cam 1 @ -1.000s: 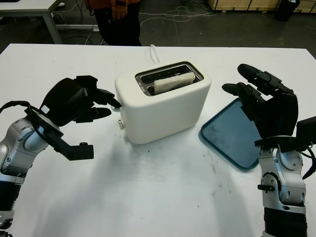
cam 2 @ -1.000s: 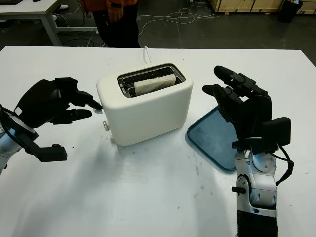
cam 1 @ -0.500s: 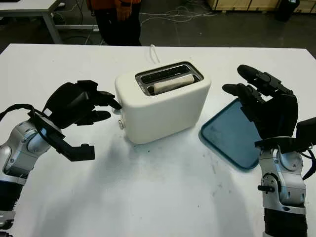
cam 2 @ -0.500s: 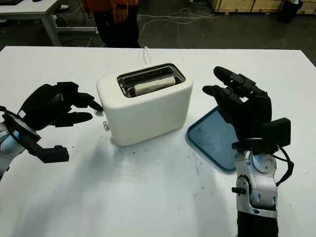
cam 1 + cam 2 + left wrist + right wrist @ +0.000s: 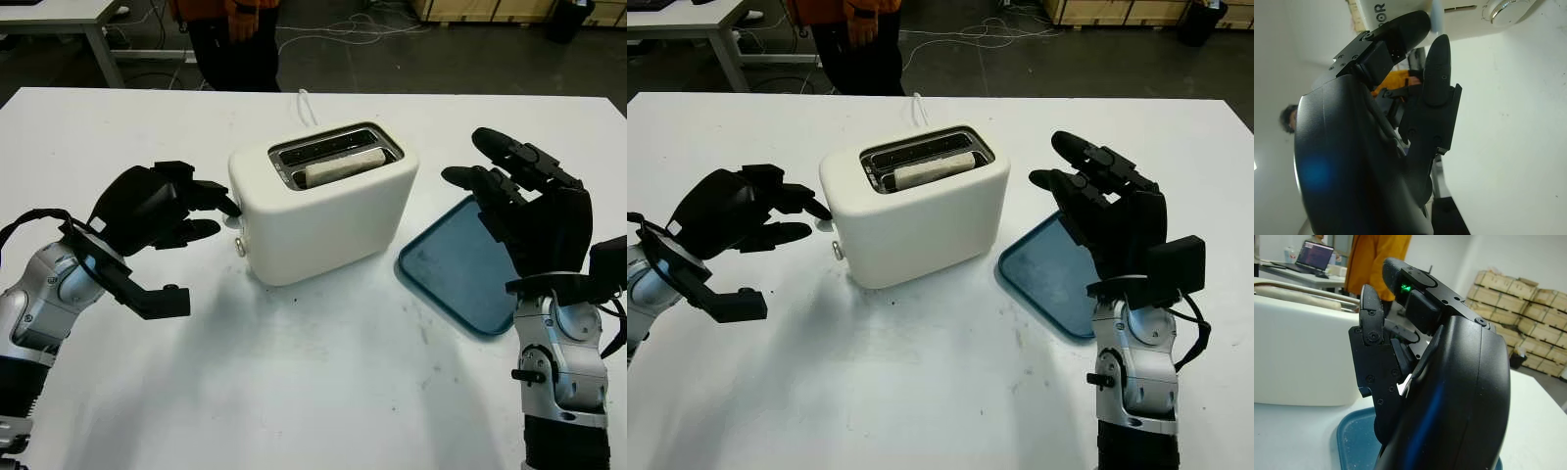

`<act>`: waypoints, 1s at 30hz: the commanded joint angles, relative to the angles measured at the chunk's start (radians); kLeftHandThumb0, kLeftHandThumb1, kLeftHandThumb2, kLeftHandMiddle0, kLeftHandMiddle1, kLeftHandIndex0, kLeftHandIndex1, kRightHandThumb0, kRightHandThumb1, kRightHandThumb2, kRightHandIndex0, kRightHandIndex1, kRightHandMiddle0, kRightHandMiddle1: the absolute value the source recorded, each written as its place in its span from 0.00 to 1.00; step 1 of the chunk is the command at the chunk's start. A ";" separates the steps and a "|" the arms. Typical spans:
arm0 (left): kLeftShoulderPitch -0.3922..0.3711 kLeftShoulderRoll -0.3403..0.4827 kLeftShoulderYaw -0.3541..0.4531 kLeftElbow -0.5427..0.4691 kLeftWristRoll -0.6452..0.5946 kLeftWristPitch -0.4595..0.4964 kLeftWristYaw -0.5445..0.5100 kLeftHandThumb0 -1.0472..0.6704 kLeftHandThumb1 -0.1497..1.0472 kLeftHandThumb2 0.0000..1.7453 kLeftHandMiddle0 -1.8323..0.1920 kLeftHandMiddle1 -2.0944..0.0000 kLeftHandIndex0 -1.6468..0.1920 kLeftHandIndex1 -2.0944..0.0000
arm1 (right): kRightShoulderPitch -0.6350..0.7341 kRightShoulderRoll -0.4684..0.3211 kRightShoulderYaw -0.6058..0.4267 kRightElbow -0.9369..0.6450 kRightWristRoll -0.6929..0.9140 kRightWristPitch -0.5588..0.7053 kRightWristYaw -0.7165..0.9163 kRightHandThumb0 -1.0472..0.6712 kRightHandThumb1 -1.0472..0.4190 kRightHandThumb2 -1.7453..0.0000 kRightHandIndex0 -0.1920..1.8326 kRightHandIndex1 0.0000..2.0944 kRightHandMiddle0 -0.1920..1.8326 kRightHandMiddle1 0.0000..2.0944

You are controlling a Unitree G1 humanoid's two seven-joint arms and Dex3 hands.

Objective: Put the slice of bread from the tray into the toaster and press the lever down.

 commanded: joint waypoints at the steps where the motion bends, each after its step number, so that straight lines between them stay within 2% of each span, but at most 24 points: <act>1: 0.009 -0.023 -0.037 0.021 0.018 0.011 -0.018 0.47 0.89 0.18 0.60 0.31 0.47 0.68 | 0.013 0.002 -0.008 -0.021 0.016 0.003 0.011 0.47 0.09 0.86 0.44 0.35 0.54 0.00; 3: 0.014 -0.039 -0.057 0.032 0.034 0.022 -0.009 0.47 0.89 0.18 0.62 0.25 0.48 0.66 | 0.021 0.000 -0.013 -0.033 0.024 0.002 0.022 0.46 0.09 0.87 0.44 0.36 0.55 0.00; 5: 0.019 -0.068 -0.102 0.070 0.113 0.020 0.061 0.48 0.89 0.15 0.62 0.25 0.48 0.65 | 0.032 -0.004 -0.018 -0.051 0.029 -0.001 0.035 0.46 0.09 0.87 0.44 0.36 0.55 0.00; 9: 0.014 -0.187 -0.247 0.259 0.261 0.014 0.277 0.48 0.89 0.11 0.59 0.30 0.48 0.63 | 0.055 -0.020 -0.033 -0.086 0.032 -0.001 0.055 0.45 0.09 0.87 0.45 0.37 0.55 0.00; 11: 0.010 -0.258 -0.308 0.387 0.268 0.012 0.340 0.48 0.89 0.13 0.60 0.31 0.48 0.63 | 0.064 -0.032 -0.045 -0.101 0.041 0.003 0.069 0.45 0.09 0.87 0.45 0.36 0.55 0.00; 15: 0.008 -0.345 -0.378 0.547 0.234 0.021 0.335 0.46 0.89 0.17 0.61 0.34 0.49 0.62 | 0.065 -0.062 -0.064 -0.114 0.033 0.013 0.084 0.45 0.09 0.88 0.45 0.36 0.55 0.00; 19: 0.003 -0.364 -0.397 0.590 0.210 0.051 0.321 0.44 0.89 0.19 0.60 0.32 0.50 0.61 | 0.062 -0.081 -0.068 -0.106 0.020 0.009 0.092 0.44 0.09 0.88 0.46 0.35 0.56 0.00; 22: 0.004 -0.361 -0.405 0.588 0.197 0.061 0.314 0.43 0.89 0.21 0.63 0.26 0.51 0.57 | 0.062 -0.079 -0.063 -0.109 0.017 0.011 0.090 0.44 0.09 0.88 0.46 0.34 0.56 0.00; 30: 0.008 -0.346 -0.411 0.578 0.168 0.058 0.332 0.44 0.89 0.23 0.62 0.28 0.52 0.57 | 0.064 -0.078 -0.052 -0.110 -0.002 0.002 0.090 0.44 0.09 0.88 0.46 0.33 0.56 0.00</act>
